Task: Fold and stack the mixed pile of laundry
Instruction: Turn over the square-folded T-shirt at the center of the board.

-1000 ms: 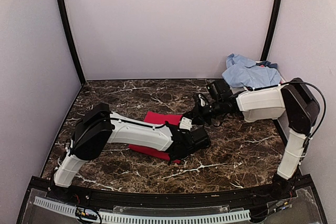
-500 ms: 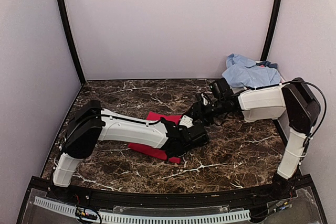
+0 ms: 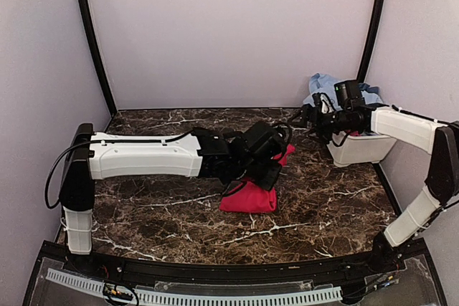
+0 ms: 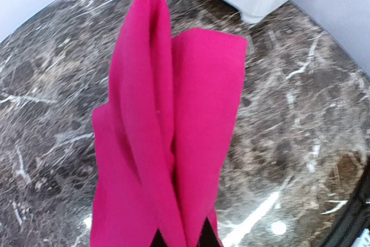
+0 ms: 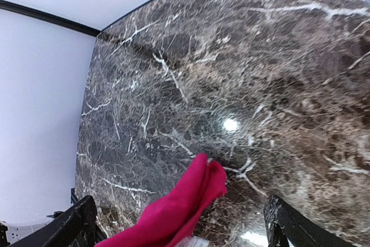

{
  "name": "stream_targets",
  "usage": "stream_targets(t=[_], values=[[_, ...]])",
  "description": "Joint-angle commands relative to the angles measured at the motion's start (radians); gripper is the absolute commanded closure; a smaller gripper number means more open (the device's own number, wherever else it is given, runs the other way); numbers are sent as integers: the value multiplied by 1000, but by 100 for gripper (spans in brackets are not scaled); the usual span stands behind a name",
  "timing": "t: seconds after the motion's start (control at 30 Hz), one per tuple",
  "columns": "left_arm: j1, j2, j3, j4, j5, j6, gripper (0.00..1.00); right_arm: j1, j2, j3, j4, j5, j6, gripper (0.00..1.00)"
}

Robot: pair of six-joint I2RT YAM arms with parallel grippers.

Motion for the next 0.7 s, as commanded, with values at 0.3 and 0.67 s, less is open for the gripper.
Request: stream_targets(t=[0.3,0.67], values=[[243,-224,-169,327,675,-212,100,-171,-169,0,-152,37,-146,1],[570,-160,-665,746,878,-369,93,-171,-157,-28,-124,-34,-150,1]])
